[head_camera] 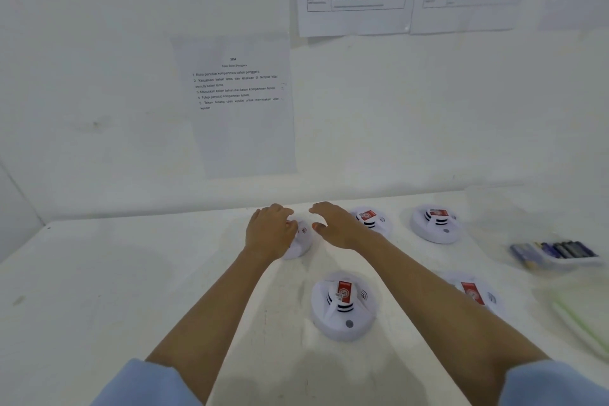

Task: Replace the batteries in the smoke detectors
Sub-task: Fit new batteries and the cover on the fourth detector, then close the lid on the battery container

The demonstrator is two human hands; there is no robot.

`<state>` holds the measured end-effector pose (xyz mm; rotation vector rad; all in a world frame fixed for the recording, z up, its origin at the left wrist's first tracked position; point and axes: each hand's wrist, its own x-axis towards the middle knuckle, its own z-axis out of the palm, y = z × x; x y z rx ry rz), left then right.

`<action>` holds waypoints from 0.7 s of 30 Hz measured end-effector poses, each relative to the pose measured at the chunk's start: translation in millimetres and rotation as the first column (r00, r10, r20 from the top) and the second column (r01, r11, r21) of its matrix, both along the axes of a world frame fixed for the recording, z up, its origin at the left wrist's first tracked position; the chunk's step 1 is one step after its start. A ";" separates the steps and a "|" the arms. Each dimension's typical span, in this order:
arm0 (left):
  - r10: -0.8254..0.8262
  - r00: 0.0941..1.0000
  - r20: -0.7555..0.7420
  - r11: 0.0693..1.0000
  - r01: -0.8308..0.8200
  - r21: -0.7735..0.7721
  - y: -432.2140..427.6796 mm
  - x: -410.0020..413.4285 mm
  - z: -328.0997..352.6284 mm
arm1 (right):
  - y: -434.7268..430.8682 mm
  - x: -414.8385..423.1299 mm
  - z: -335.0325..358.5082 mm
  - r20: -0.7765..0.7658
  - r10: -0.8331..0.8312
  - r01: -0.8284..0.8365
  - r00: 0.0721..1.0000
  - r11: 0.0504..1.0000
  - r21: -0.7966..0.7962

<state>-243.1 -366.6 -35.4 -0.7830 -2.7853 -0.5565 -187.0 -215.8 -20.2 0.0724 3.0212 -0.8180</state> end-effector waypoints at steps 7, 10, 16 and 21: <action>0.019 1.000 0.023 0.999 -0.018 -0.033 29.6 33.0 15.9 | 30.2 28.4 11.5 0.014 0.005 -0.006 1.000 0.998 0.066; 0.029 0.999 0.035 0.999 -0.027 -0.047 50.4 50.4 19.5 | 50.3 45.0 18.4 0.014 -0.002 0.001 1.000 0.995 0.101; 0.061 0.998 0.032 0.997 -0.059 -0.057 92.2 86.4 22.4 | 96.9 70.7 19.6 0.064 -0.005 -0.003 0.998 0.993 0.118; 0.060 0.997 0.048 0.997 -0.058 -0.045 123.8 115.8 21.6 | 125.9 96.1 22.0 0.071 0.016 -0.024 0.997 0.993 0.112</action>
